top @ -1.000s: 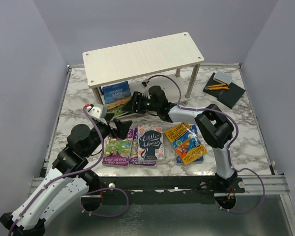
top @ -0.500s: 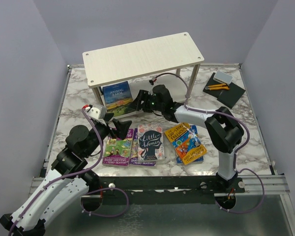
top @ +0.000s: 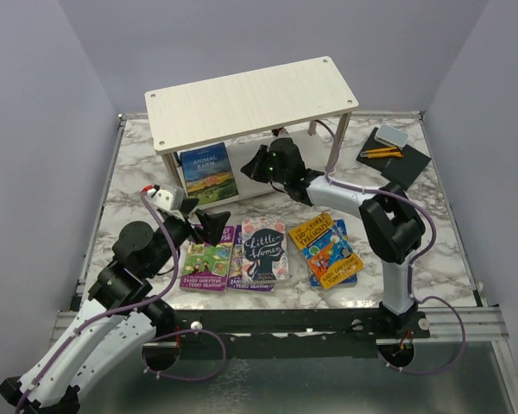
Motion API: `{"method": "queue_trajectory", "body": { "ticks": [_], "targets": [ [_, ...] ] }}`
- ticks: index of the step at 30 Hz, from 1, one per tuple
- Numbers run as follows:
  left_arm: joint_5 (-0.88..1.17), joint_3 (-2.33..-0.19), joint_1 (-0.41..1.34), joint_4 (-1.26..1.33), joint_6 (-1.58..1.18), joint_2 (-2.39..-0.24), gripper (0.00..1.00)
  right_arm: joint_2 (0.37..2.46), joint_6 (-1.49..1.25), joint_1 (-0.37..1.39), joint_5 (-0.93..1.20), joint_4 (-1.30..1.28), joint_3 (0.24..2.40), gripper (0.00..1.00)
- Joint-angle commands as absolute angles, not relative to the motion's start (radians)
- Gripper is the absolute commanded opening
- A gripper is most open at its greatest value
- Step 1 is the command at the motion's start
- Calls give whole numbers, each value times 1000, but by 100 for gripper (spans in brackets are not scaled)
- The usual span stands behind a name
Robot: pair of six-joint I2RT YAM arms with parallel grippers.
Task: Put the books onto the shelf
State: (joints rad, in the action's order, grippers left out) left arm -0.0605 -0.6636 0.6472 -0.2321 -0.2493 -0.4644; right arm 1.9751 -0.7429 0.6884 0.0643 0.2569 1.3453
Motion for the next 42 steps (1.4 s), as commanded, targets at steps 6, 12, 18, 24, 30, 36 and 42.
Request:
{"method": "queue_trajectory", "body": {
  "ticks": [6,12,18,24,30,36,42],
  "targets": [
    [-51,-662,640,-235,-238,-465,99,2116,-764,675,-80,244,1491,1],
    [-52,-661,640,-237,-238,-461,99,2192,-798,672,-100,276,1550,1],
    [-55,-661,639,-239,-237,-456,99,2248,-806,673,-46,300,1613,1],
    [-51,-662,640,-240,-237,-459,99,2275,-801,673,-6,327,1642,0],
    [-49,-662,639,-239,-239,-466,99,2294,-794,673,57,340,1666,1],
    [-45,-663,640,-239,-238,-475,99,2317,-795,674,74,325,1693,1],
    [-44,-663,639,-239,-234,-480,99,2339,-796,675,92,318,1717,1]
  ]
}}
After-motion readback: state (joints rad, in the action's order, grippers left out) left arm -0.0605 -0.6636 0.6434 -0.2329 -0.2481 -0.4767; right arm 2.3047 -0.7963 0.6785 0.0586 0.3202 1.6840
